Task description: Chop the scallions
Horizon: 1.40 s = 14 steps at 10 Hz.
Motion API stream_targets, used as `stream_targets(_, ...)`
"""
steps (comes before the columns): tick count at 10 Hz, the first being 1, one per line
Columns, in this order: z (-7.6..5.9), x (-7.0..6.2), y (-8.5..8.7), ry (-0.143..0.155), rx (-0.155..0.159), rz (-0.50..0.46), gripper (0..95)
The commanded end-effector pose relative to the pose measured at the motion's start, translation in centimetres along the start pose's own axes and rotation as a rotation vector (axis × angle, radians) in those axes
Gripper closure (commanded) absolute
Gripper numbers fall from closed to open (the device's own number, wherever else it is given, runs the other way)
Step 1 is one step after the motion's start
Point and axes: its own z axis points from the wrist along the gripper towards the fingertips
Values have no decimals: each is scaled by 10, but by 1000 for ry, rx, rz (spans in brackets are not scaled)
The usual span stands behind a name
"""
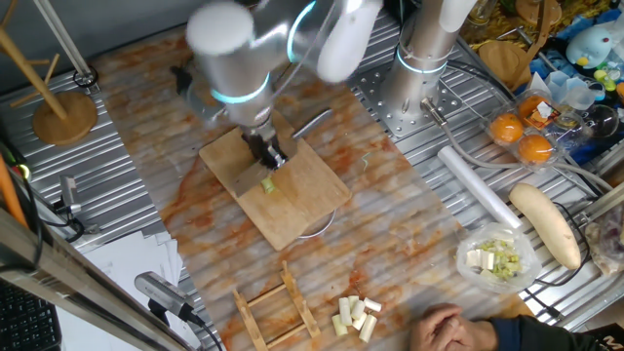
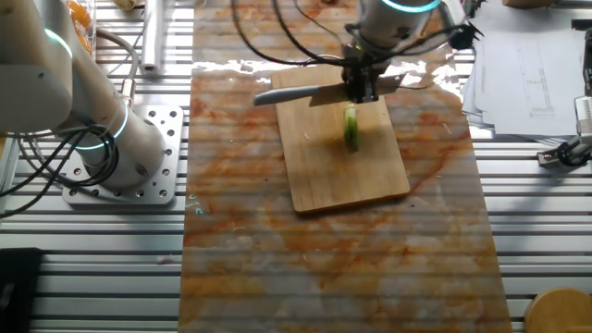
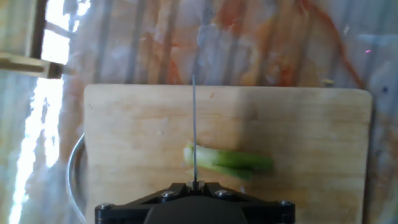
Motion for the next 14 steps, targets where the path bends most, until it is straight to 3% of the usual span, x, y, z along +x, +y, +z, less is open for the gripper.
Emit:
stream_targets(1, 8, -8, -1, 11, -5, 10, 950)
stream_targets(14, 26, -18, -2, -1, -8, 16, 950)
